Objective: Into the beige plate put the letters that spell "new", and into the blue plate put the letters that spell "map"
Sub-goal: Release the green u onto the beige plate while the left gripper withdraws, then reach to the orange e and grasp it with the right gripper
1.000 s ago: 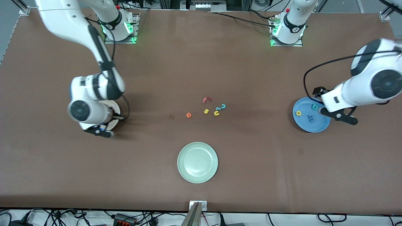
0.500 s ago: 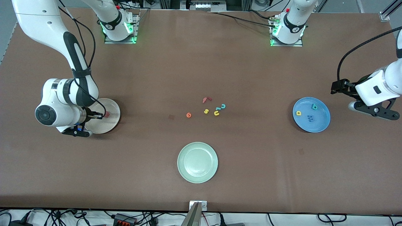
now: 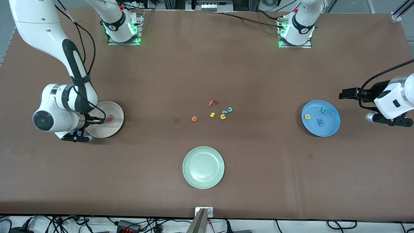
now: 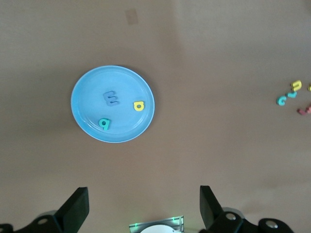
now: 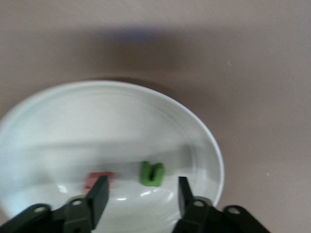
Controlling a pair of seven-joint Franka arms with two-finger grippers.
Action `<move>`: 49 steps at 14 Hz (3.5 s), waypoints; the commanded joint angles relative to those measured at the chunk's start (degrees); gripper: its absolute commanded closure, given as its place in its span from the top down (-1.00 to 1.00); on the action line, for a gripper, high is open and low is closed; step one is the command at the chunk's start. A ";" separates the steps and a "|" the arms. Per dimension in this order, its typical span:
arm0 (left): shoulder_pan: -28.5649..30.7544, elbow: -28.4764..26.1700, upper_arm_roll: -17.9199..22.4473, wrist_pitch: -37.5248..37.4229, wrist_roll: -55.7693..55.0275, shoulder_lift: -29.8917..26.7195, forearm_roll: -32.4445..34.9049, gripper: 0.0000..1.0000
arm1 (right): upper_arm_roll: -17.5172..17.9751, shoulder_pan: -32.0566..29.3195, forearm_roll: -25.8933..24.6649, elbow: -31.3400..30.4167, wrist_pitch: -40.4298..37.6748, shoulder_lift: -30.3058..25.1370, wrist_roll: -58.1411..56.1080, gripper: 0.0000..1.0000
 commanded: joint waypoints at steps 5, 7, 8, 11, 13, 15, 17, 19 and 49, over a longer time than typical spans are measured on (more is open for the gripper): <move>-31.88 -21.31 34.28 17.85 1.15 -18.82 -5.19 1.00 | 6.32 14.86 3.94 6.12 3.12 -0.47 1.52 1.00; -33.40 -22.66 36.16 21.11 1.15 -19.28 -6.61 1.00 | 6.32 18.82 3.76 7.70 3.21 0.59 3.11 1.00; -33.32 -22.57 36.16 21.91 1.15 -19.37 -6.70 1.00 | 6.32 20.93 4.02 7.71 3.38 0.93 3.28 1.00; -32.61 -23.79 35.47 22.97 2.72 -21.29 -6.44 1.00 | 6.23 26.66 4.02 7.71 6.54 2.07 11.06 1.00; -31.04 -24.15 34.58 23.24 4.23 -21.48 -6.43 1.00 | 6.32 28.59 3.76 7.71 11.01 4.44 16.01 0.87; -29.63 -24.41 33.01 22.89 4.49 -21.48 -6.43 1.00 | 6.32 30.61 3.76 8.67 14.01 6.90 16.38 0.71; -29.36 -23.98 32.56 22.53 4.49 -21.13 -6.52 1.00 | 6.32 31.93 3.85 12.09 14.29 9.54 16.21 0.50; -29.36 -24.06 32.56 22.45 4.49 -21.13 -6.52 1.00 | 6.23 33.34 3.76 13.50 14.28 10.86 17.60 0.32; -29.45 -23.62 31.77 18.58 4.49 -21.13 -6.52 1.00 | 4.30 25.71 3.14 16.50 2.64 9.92 18.31 -0.55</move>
